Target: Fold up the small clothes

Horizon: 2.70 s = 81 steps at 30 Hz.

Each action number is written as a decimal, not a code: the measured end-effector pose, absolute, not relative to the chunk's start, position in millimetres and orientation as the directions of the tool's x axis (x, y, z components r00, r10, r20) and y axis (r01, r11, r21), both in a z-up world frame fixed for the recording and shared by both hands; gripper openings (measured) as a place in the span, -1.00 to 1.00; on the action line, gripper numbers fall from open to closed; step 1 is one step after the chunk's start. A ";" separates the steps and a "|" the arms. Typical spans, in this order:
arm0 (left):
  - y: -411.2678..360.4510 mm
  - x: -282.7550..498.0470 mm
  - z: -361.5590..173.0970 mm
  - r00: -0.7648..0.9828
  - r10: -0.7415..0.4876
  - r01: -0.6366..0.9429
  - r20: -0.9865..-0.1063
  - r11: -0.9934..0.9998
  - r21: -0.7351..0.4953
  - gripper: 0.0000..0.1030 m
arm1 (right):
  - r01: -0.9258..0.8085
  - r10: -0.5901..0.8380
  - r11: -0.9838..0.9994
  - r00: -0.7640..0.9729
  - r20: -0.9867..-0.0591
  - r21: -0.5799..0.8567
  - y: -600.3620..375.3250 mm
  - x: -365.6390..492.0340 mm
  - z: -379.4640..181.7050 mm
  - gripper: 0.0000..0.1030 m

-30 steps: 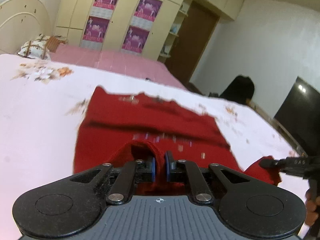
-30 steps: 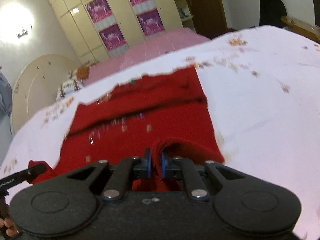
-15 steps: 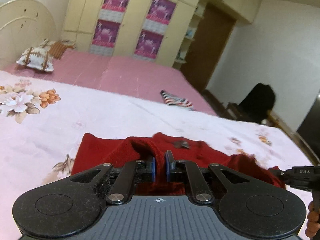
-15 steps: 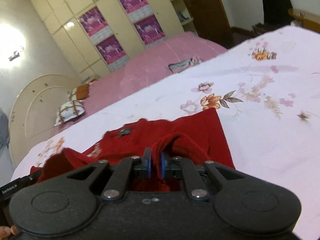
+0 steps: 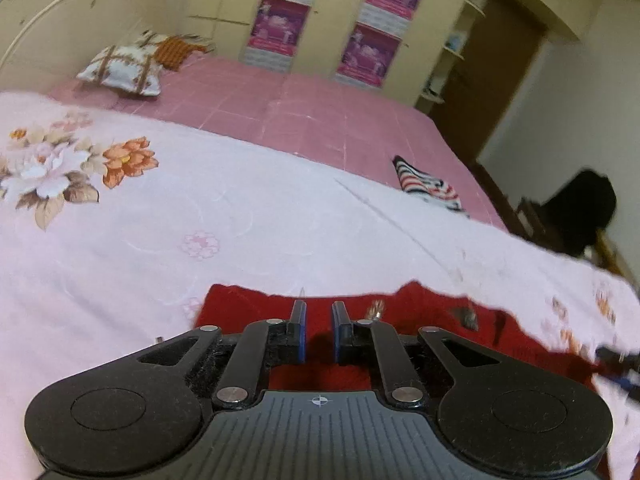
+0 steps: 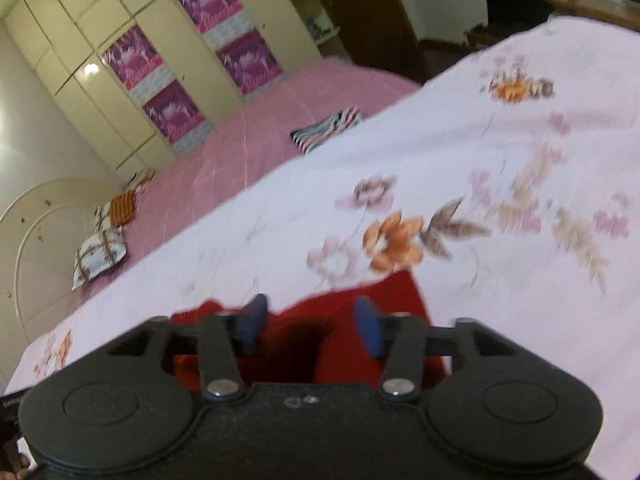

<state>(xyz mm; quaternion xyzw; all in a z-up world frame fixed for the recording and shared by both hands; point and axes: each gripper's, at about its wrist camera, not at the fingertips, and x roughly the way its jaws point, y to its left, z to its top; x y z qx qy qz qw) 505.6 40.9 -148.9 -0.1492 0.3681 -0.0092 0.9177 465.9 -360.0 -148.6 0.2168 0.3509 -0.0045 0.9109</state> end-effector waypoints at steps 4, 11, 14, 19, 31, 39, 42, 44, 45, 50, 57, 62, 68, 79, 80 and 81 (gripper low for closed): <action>42.7 492.0 -148.3 0.703 -0.171 -0.013 -0.690 0.967 -0.253 -0.58 | 0.129 0.106 0.941 0.766 -0.634 0.313 -360.9 459.2 -139.3 0.39; 30.9 494.1 -151.3 0.702 -0.169 0.054 -0.692 0.981 -0.185 0.76 | 0.073 0.149 0.944 0.777 -0.612 0.322 -359.9 452.2 -141.8 0.50; 28.7 501.1 -160.8 0.666 -0.175 0.057 -0.725 0.981 -0.185 -0.07 | 0.053 0.141 0.954 0.787 -0.601 0.294 -356.8 448.4 -140.4 0.52; 23.3 493.7 -168.3 0.670 -0.164 0.064 -0.724 0.984 -0.164 -0.66 | 0.059 0.146 0.946 0.802 -0.579 0.320 -366.4 444.5 -139.9 0.54; 33.6 477.7 -170.0 0.689 -0.138 0.041 -0.712 0.988 -0.151 -0.80 | -0.013 0.222 0.951 0.727 -0.650 0.310 -354.8 449.8 -162.7 0.41; 27.6 473.3 -169.4 0.690 -0.124 0.050 -0.713 0.991 -0.124 -0.80 | -0.003 0.210 0.956 0.701 -0.682 0.292 -359.6 448.3 -169.7 -0.41; 23.3 469.6 -168.0 0.696 -0.109 0.053 -0.710 0.994 -0.101 -0.80 | -0.018 0.182 0.970 0.707 -0.683 0.241 -347.0 446.1 -168.8 -0.52; 21.4 466.0 -169.6 0.705 -0.074 0.049 -0.706 0.997 -0.055 -0.80 | -0.020 0.158 0.978 0.713 -0.683 0.206 -342.6 442.8 -164.8 -0.74; 22.8 465.5 -171.7 0.709 -0.057 0.042 -0.703 0.998 -0.039 -0.81 | -0.003 0.110 0.988 0.724 -0.681 0.157 -341.8 440.5 -164.0 -0.77; 24.4 462.4 -167.1 0.720 -0.042 -0.002 -0.692 0.998 -0.063 -0.82 | 0.056 0.055 0.989 0.708 -0.704 0.133 -350.5 442.3 -171.8 -0.75; 18.2 432.9 -128.8 0.787 -0.089 0.018 -0.611 0.992 -0.121 -0.81 | 0.010 0.102 0.985 0.774 -0.625 0.174 -340.0 418.4 -130.1 -0.46; -12.5 426.1 -143.8 0.740 -0.143 0.105 -0.657 0.990 -0.097 -0.81 | -0.130 0.162 0.987 0.736 -0.657 0.098 -279.9 402.0 -141.9 -0.51; 25.8 430.4 -173.4 0.737 -0.056 -0.025 -0.673 0.994 -0.111 -0.82 | -0.069 0.046 0.998 0.716 -0.696 -0.005 -293.9 395.4 -175.7 -0.60; 26.8 387.8 -152.5 0.745 -0.054 -0.042 -0.665 0.991 -0.128 -0.92 | -0.044 0.041 0.999 0.745 -0.666 0.012 -293.1 361.6 -153.5 -0.47; 22.9 379.4 -151.6 0.743 -0.068 -0.030 -0.666 0.991 -0.134 -0.92 | -0.062 0.054 0.998 0.747 -0.663 0.011 -286.3 354.3 -151.2 -0.47; 19.3 373.7 -152.9 0.739 -0.078 -0.016 -0.669 0.991 -0.134 -0.92 | -0.076 0.066 0.997 0.745 -0.664 0.014 -279.9 350.7 -150.1 -0.48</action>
